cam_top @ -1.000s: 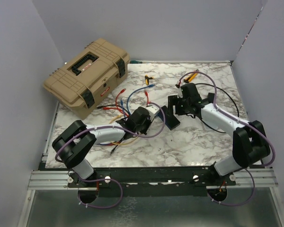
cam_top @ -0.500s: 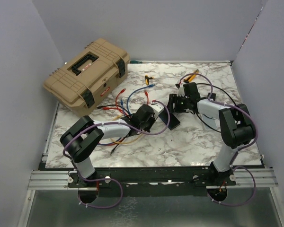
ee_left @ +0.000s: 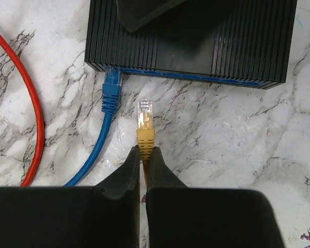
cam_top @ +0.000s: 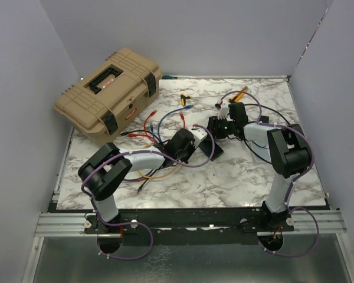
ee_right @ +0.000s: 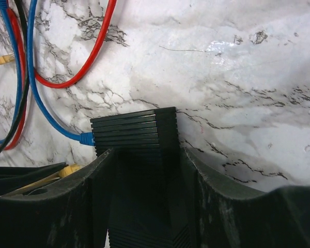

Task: Insert the plug into the switch port
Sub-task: Insert the connector into the switch port.

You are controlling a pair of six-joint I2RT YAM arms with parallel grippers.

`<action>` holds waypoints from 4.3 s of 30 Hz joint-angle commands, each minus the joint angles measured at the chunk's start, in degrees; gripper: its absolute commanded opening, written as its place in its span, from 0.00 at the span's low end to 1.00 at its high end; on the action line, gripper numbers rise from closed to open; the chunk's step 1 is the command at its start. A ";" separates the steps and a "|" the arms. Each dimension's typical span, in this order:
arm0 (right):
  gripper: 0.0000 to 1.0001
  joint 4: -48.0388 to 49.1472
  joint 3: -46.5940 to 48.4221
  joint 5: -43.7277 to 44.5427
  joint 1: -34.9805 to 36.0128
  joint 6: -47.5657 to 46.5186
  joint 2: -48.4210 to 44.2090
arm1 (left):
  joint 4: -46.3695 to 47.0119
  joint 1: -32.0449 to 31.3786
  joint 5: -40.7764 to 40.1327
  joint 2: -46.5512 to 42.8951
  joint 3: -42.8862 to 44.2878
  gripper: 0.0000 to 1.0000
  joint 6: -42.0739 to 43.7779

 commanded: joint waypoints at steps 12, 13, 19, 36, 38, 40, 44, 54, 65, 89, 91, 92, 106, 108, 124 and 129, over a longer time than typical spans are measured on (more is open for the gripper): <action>0.55 -3.00 0.97 -3.47 0.05 -3.48 3.87 | 0.34 -0.41 -4.64 3.78 4.14 0.00 2.00; 0.55 -3.08 1.05 -3.48 0.08 -3.48 3.90 | 0.59 -0.38 -5.02 3.90 3.96 0.00 1.78; 0.55 -3.02 1.23 -3.94 0.16 -3.43 4.11 | 2.84 -0.42 -6.46 3.67 2.60 0.00 0.59; 0.55 -2.83 1.30 -4.58 0.14 -3.23 4.47 | 5.34 -0.38 -2.82 4.95 2.15 0.00 1.18; 0.55 -2.83 1.33 -4.58 0.16 -3.22 4.54 | 5.55 -0.38 -2.84 4.89 1.97 0.00 1.01; 0.55 -2.87 1.38 -4.58 0.16 -3.26 4.56 | 5.85 -0.41 -3.19 4.87 1.74 0.00 0.88; 0.55 -2.90 1.32 -4.75 0.14 -3.26 4.56 | 7.66 -0.43 -3.62 4.78 1.16 0.00 0.10; 0.55 -3.00 1.37 -5.43 0.16 -3.44 4.48 | 12.48 -0.40 -4.59 4.53 -0.72 0.00 -0.39; 0.55 -2.92 1.40 -6.05 0.16 -3.44 4.56 | 14.15 -0.39 -4.61 4.00 -1.03 0.00 -0.33; 0.55 -2.65 1.33 -6.67 0.16 -3.42 4.47 | 16.40 0.20 -3.32 1.64 -2.13 0.00 0.52; 0.55 -2.57 1.32 -6.77 0.14 -3.40 4.47 | 16.28 0.19 -3.03 1.76 -1.86 0.00 0.65; 0.55 -2.56 1.35 -6.77 0.16 -3.40 4.47 | 16.15 0.22 -2.69 1.95 -1.69 0.00 0.81; 0.55 -2.56 1.47 -7.30 0.15 -3.46 4.65 | 15.26 0.03 1.20 3.22 -0.68 0.00 2.34; 0.55 -2.56 1.46 -7.35 0.15 -3.45 4.65 | 15.30 0.00 0.26 3.26 -0.61 0.00 2.50; 0.55 -2.48 1.27 -7.83 0.16 -3.64 4.47 | 17.29 0.21 -8.39 2.97 -0.73 0.00 2.71; 0.55 -2.47 1.27 -8.08 0.16 -3.69 4.52 | 17.14 0.29 -5.49 3.82 -0.33 0.00 3.78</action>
